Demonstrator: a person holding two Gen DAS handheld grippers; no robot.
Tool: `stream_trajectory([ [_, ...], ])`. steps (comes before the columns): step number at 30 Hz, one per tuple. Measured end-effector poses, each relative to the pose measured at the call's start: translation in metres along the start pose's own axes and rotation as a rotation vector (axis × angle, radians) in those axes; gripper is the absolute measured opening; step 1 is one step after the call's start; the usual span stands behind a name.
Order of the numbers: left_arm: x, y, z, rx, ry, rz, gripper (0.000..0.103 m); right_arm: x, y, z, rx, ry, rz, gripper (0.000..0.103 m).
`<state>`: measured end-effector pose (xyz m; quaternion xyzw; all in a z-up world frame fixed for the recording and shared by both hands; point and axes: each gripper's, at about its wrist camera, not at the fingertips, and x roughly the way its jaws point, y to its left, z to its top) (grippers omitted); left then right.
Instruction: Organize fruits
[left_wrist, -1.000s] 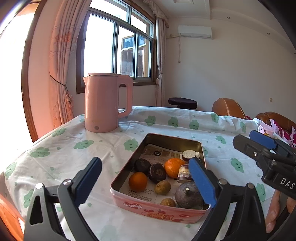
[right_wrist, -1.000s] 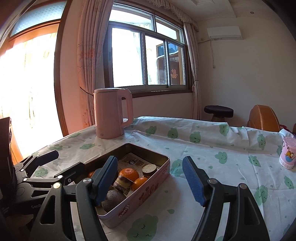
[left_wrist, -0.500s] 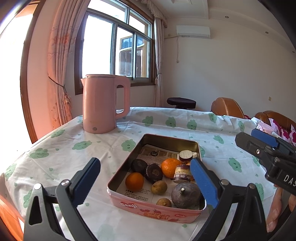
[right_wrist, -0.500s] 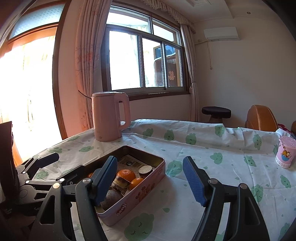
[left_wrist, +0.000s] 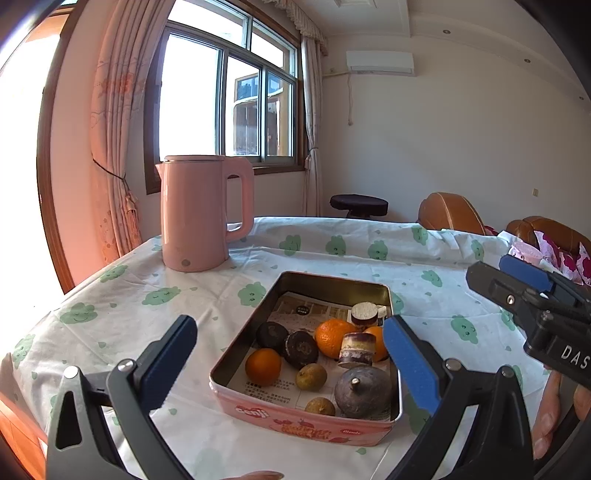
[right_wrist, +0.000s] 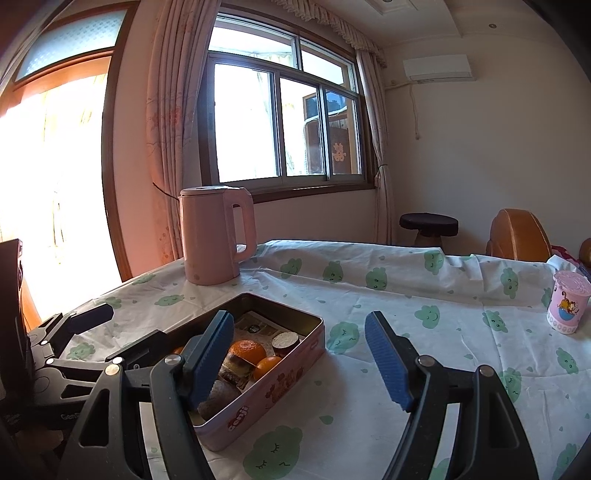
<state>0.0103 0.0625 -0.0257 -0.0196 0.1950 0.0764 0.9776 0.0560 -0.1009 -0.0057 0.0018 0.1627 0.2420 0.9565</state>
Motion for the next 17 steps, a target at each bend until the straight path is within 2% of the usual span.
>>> stream_trajectory([
  [17,0.007,-0.003,-0.004,0.003,0.041,-0.017,0.103,-0.008,-0.022,-0.003,0.027,0.0,-0.043,0.075],
])
